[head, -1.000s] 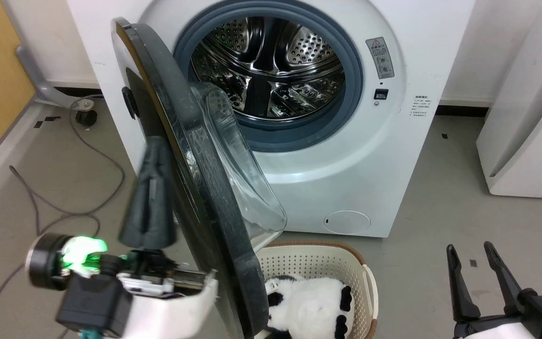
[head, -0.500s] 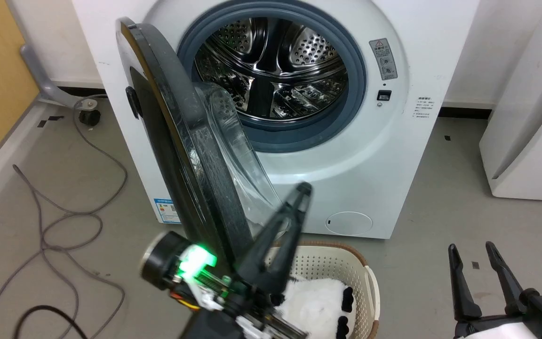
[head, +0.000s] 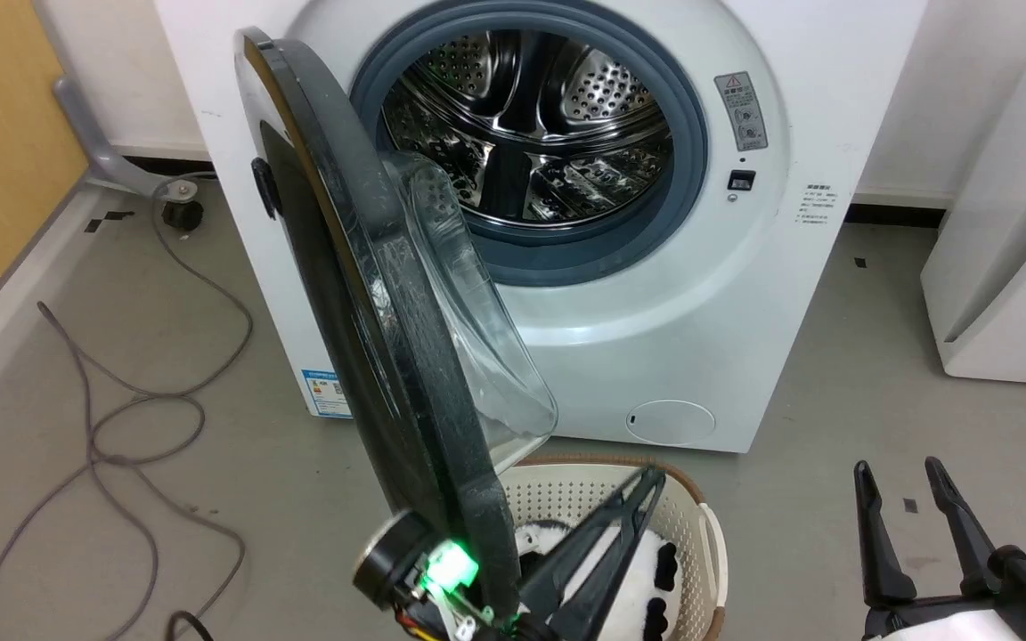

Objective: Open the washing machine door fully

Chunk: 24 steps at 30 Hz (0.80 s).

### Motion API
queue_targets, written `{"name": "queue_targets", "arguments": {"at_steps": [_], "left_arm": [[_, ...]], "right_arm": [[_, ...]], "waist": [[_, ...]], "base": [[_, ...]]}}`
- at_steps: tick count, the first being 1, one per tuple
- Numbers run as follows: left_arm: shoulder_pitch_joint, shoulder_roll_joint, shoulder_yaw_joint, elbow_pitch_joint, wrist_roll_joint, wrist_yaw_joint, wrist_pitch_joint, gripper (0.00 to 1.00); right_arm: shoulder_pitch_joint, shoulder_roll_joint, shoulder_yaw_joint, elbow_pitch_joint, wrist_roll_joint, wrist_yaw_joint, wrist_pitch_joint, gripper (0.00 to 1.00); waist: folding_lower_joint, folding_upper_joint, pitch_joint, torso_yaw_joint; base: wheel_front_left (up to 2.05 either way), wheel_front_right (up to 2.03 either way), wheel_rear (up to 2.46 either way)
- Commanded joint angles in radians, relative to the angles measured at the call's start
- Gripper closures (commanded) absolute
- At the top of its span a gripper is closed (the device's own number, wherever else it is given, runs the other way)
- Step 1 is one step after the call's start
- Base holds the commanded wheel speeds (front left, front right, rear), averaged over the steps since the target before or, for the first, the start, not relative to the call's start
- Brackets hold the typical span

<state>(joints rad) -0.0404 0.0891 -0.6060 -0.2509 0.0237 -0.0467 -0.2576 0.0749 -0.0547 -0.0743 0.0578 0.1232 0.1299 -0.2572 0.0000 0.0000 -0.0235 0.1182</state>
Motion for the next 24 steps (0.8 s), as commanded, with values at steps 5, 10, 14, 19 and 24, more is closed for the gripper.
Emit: {"name": "queue_targets", "arguments": {"at_steps": [5,10,14,19,24], "left_arm": [[0.028,0.012,-0.010,0.080,-0.015,0.010,-0.004,1.00],[0.033,0.011,-0.003,0.140,-0.030,0.018,-0.004,1.00],[0.039,0.011,0.010,0.193,-0.042,0.026,-0.004,1.00],[0.040,0.013,0.029,0.224,-0.045,0.037,-0.004,1.00],[0.042,0.015,0.046,0.248,-0.050,0.042,-0.004,1.00]], "right_arm": [[0.014,0.005,0.000,0.004,0.002,0.001,-0.005,0.00],[0.010,0.005,0.002,0.008,0.000,0.001,-0.005,0.00],[0.009,0.005,0.003,0.013,-0.001,0.001,-0.005,0.00],[0.011,0.005,0.001,0.018,-0.004,0.001,-0.005,0.00],[0.008,0.005,-0.004,0.019,-0.007,0.001,-0.005,0.00]], "waist": [[0.0000,0.0000,0.003,0.005],[0.0000,0.0000,0.007,0.007],[0.0000,0.0000,0.011,0.009],[0.0000,0.0000,0.017,0.018],[0.0000,0.0000,0.021,0.055]], "base": [[0.00,0.00,0.00],[0.00,0.00,0.00],[0.00,0.00,0.00],[0.00,0.00,0.00],[0.00,0.00,0.00]]}}
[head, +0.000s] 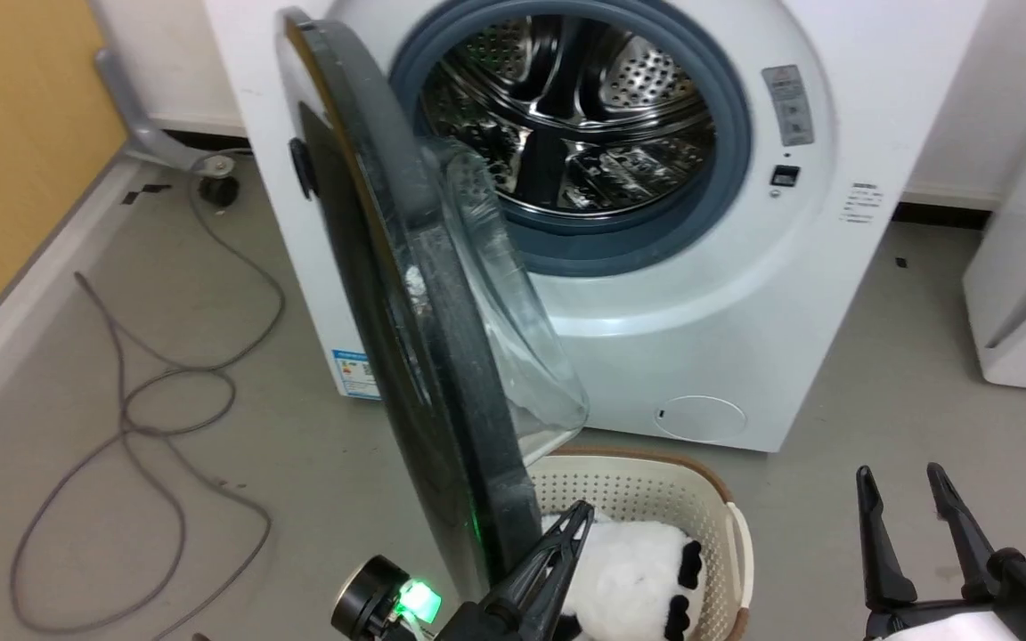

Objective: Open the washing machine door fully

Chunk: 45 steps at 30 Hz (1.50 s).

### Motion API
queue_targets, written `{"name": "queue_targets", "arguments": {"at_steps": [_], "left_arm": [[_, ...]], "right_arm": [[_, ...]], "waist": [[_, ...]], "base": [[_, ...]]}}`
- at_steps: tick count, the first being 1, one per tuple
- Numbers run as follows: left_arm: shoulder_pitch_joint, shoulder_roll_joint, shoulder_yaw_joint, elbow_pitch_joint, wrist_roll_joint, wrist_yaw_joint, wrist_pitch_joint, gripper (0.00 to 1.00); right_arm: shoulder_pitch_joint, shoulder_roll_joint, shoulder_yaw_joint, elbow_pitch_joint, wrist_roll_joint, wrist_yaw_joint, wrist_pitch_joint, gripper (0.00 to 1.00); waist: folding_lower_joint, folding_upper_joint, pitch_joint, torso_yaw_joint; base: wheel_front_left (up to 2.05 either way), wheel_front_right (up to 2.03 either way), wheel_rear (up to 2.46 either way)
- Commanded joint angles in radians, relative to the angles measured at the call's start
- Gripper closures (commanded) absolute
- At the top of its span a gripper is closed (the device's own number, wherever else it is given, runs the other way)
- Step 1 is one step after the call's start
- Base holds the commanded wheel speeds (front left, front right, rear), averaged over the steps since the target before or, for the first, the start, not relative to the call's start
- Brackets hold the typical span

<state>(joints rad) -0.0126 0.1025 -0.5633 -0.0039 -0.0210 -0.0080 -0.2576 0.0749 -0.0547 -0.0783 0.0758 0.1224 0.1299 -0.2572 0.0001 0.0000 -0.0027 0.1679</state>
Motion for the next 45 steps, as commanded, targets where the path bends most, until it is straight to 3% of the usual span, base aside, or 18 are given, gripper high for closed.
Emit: {"name": "queue_targets", "arguments": {"at_steps": [1,27,45], "left_arm": [[0.014,0.002,0.006,0.004,-0.005,0.004,-0.004,1.00],[0.043,0.025,0.059,0.008,-0.007,0.021,-0.004,1.00],[0.049,0.049,0.291,0.000,-0.064,0.116,-0.004,1.00]], "right_arm": [[0.007,0.005,-0.001,0.001,-0.005,0.001,-0.005,0.00],[0.006,0.005,0.008,-0.005,0.016,0.001,-0.005,0.00],[-0.017,0.005,0.030,-0.012,-0.003,0.001,-0.005,0.00]], "waist": [[-0.0001,0.0000,0.001,0.012],[-0.0001,0.0000,0.027,0.232],[-0.0001,0.0000,0.081,0.318]], "base": [[0.00,0.00,0.00],[0.00,0.00,0.00],[0.00,0.00,0.00]]}}
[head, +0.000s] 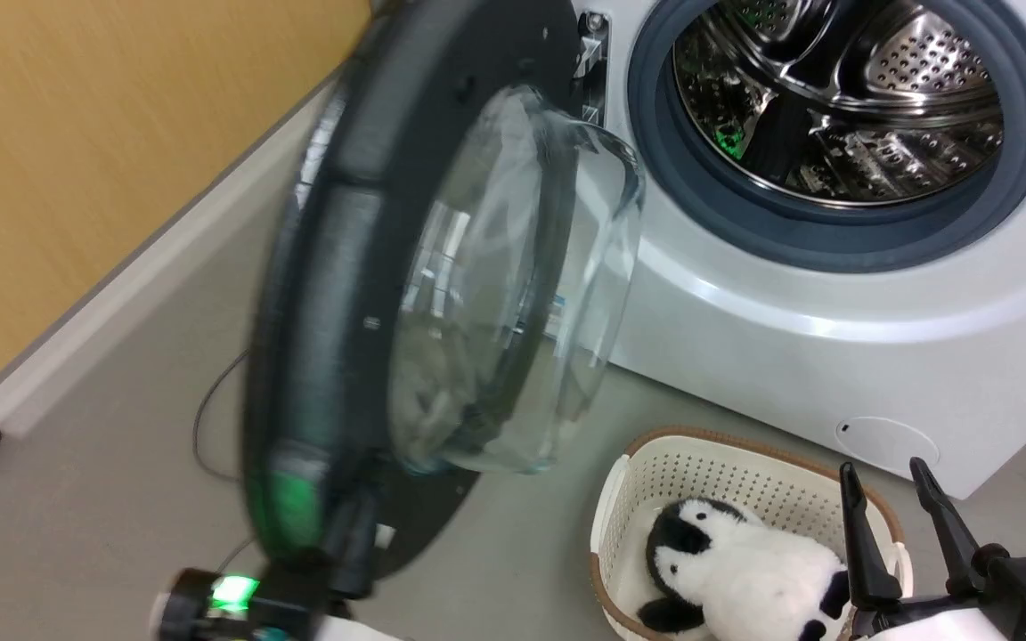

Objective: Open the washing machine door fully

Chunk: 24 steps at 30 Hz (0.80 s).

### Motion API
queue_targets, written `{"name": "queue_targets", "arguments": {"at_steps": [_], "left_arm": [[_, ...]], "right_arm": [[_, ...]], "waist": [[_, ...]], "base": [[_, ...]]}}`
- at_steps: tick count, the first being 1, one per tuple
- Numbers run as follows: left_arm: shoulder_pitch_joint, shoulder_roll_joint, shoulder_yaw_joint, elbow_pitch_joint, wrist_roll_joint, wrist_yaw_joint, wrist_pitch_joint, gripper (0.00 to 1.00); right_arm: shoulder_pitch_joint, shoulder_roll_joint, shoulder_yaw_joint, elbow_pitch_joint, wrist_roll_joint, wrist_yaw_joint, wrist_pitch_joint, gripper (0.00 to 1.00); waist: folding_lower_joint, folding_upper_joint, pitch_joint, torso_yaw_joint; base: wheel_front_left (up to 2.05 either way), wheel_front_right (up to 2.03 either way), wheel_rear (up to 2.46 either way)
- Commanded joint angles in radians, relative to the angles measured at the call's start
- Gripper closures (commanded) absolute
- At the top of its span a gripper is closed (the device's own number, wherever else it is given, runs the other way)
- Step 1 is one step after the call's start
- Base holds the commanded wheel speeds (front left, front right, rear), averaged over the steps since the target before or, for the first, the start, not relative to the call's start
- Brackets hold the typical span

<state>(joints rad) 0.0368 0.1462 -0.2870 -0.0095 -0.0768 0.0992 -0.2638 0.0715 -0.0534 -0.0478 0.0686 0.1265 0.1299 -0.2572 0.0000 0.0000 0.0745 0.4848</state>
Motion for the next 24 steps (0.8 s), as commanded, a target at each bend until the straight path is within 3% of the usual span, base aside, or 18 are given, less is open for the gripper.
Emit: {"name": "queue_targets", "arguments": {"at_steps": [1,11,24], "left_arm": [[-0.002,0.003,0.037,0.010,-0.017,0.014,0.002,1.00],[-0.074,-0.017,0.261,0.076,-0.087,0.022,0.002,1.00],[-0.241,-0.036,0.540,0.216,-0.104,-0.025,0.002,1.00]], "right_arm": [[-0.016,0.003,0.001,-0.006,-0.009,0.001,-0.005,0.00],[-0.035,0.003,0.002,-0.012,-0.043,0.001,-0.005,0.00],[-0.087,0.003,0.006,-0.020,-0.099,0.001,-0.005,0.00]], "waist": [[0.0000,0.0000,0.008,0.001],[0.0000,0.0000,0.054,-0.006],[0.0000,0.0000,0.138,-0.049]], "base": [[0.00,0.00,0.00],[0.00,0.00,0.00],[0.00,0.00,0.00]]}}
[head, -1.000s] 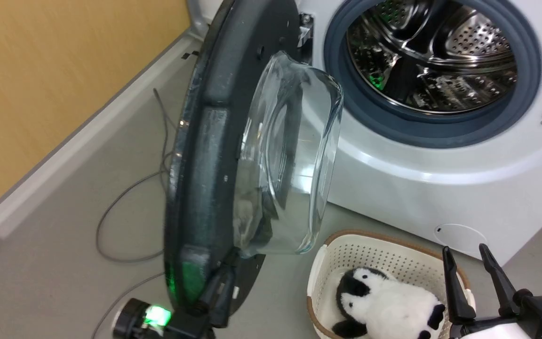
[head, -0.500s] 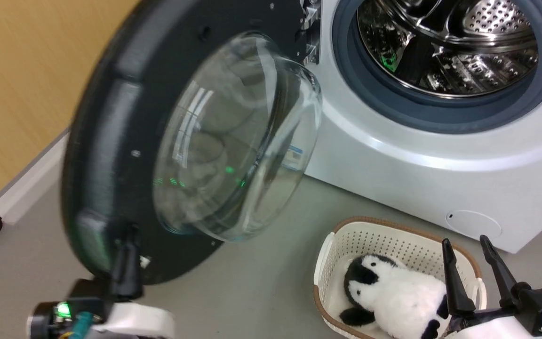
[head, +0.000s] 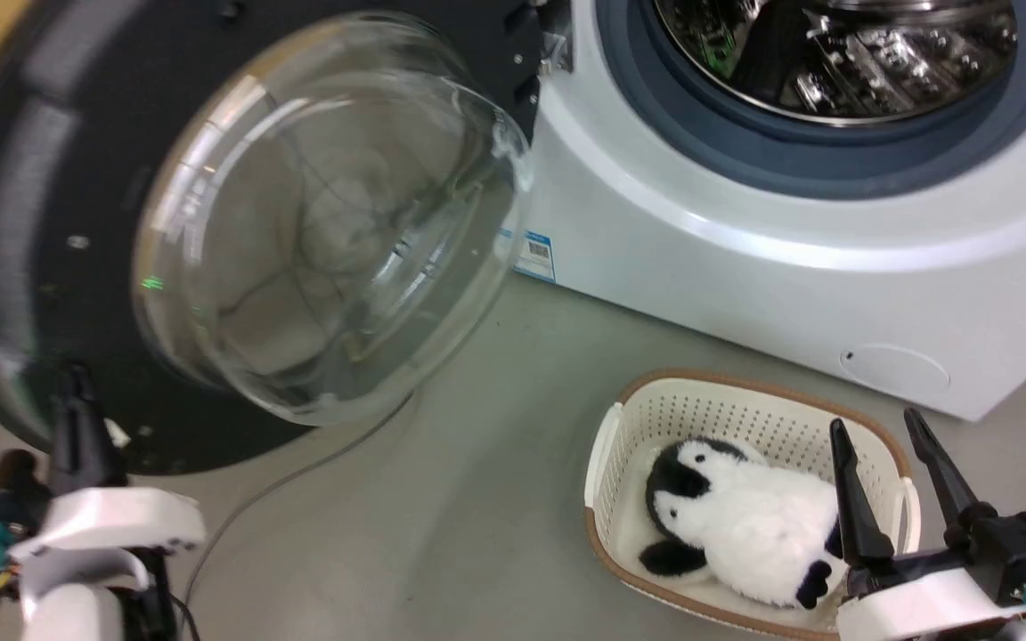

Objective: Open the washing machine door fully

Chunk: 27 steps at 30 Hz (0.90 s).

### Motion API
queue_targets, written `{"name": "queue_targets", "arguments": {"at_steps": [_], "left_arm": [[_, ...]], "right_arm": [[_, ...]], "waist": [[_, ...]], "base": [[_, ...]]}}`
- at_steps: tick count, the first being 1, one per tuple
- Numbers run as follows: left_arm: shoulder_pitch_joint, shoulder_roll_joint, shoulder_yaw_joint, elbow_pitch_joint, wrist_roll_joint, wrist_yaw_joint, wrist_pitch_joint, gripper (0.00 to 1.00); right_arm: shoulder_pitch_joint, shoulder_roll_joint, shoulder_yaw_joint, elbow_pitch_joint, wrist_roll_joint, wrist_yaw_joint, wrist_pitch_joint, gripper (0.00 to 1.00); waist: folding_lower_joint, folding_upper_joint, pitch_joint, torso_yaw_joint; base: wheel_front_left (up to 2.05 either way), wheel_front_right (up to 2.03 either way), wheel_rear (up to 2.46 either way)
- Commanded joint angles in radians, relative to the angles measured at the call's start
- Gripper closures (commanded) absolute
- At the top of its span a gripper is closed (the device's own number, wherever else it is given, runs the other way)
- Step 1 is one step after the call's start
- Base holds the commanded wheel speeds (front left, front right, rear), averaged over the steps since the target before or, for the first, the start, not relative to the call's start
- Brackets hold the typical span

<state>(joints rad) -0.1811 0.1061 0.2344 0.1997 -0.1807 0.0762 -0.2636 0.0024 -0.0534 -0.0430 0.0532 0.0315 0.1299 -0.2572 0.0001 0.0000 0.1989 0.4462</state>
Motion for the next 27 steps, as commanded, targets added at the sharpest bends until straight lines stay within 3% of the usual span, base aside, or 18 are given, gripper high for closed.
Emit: {"name": "queue_targets", "arguments": {"at_steps": [1,11,27], "left_arm": [[-0.034,0.005,0.036,0.015,0.003,-0.006,0.002,1.00],[-0.124,0.007,0.151,0.098,0.029,-0.032,0.002,1.00],[-0.283,0.060,0.306,0.259,0.041,-0.050,0.002,1.00]], "right_arm": [[-0.023,0.003,0.002,-0.004,-0.007,0.001,-0.005,0.00],[-0.056,0.003,0.001,-0.010,-0.033,0.001,-0.005,0.00],[-0.099,-0.012,-0.002,-0.020,-0.041,0.001,-0.005,0.00]], "waist": [[-0.0001,0.0000,0.021,-0.016],[-0.0001,0.0000,0.078,-0.055],[-0.0001,0.0000,0.145,-0.103]], "base": [[0.00,0.00,0.00],[0.00,0.00,0.00],[0.00,0.00,0.00]]}}
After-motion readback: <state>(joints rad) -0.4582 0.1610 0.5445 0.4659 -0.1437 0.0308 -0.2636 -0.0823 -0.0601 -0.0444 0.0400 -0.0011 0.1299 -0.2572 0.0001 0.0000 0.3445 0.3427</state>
